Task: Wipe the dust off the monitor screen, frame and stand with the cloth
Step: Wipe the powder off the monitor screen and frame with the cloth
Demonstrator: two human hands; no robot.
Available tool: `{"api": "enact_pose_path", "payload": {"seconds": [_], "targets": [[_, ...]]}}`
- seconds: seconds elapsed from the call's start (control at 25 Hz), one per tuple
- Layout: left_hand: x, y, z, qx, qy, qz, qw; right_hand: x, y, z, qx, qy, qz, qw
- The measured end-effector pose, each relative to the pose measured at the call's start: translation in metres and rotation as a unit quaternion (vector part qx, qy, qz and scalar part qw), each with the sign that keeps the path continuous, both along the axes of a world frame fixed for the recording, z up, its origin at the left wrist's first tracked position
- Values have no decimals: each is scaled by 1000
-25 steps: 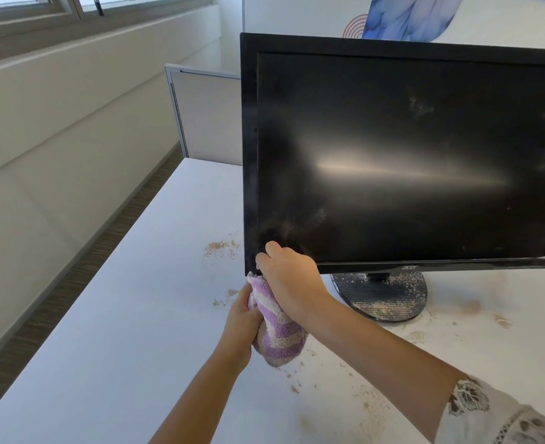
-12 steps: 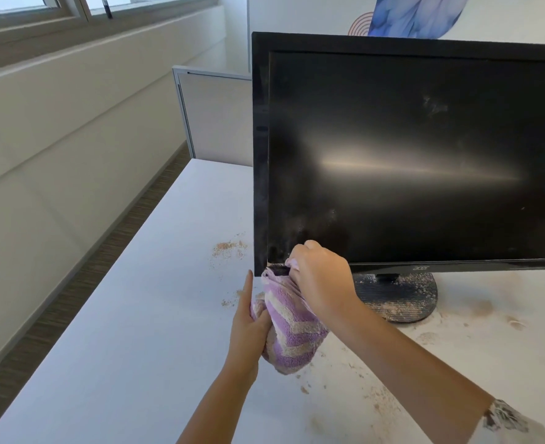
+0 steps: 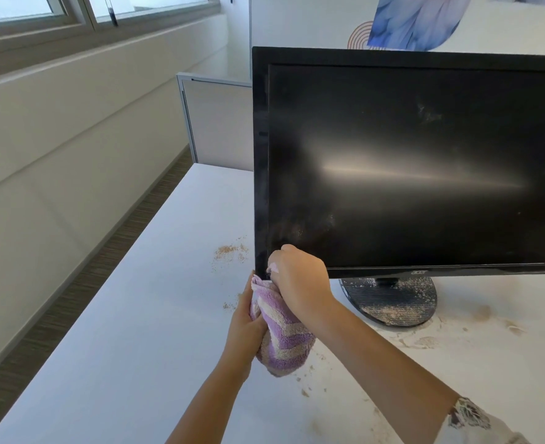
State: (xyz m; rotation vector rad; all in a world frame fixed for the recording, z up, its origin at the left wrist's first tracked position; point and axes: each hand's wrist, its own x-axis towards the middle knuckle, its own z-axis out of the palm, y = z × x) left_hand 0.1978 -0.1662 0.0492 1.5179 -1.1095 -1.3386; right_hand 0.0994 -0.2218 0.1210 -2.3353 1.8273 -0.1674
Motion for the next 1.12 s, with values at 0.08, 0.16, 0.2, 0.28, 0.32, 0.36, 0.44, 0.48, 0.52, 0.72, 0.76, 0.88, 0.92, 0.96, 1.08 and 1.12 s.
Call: {"api": "enact_pose_path", "payload": {"seconds": [0.08, 0.16, 0.2, 0.28, 0.32, 0.36, 0.44, 0.48, 0.52, 0.72, 0.76, 0.88, 0.92, 0.96, 1.08, 1.12], "targets": [[0, 0, 1, -7, -17, -5, 1000, -11, 2, -2, -4, -111, -56, 992], [3, -2, 1, -21, -16, -10, 1000, -23, 11, -6, -81, -190, -97, 974], [3, -3, 1, -24, -16, -9, 1000, -26, 16, -9, -108, -182, -98, 973], [5, -5, 1, -24, -29, -14, 999, -24, 18, -11, -113, -128, -80, 982], [5, -5, 2, -22, -37, -19, 999, -21, 17, -13, -102, -92, -69, 988], [6, -6, 2, -20, -43, -23, 999, -16, 14, -13, -89, -69, -61, 992], [8, -6, 3, -16, -42, -25, 999, -8, 8, -10, -64, -36, -39, 997], [8, -5, 3, -15, -36, -25, 999, -7, 6, -7, -45, -41, -31, 998], [9, -5, 3, -15, -29, -25, 999, -9, 5, -3, -28, -71, -36, 996], [8, -4, 2, -21, -24, -17, 999, -25, 17, -3, -97, -138, -82, 982], [6, -2, 1, -18, -20, -5, 1000, -22, 16, -4, -85, -100, -79, 988], [4, 4, 0, -7, 3, 22, 1000, -9, 6, 0, -13, 6, -74, 997], [4, 5, 0, -5, 6, 21, 1000, -6, 4, 1, -4, 24, -65, 998], [4, 5, 0, -4, 11, 17, 1000, -3, 3, 2, -9, 30, -54, 998], [6, 4, 2, 7, 17, 2, 1000, 2, 9, -4, -53, 7, -21, 998], [8, 4, 3, 8, 14, -3, 1000, 3, 10, -6, -66, -6, -18, 998]]}}
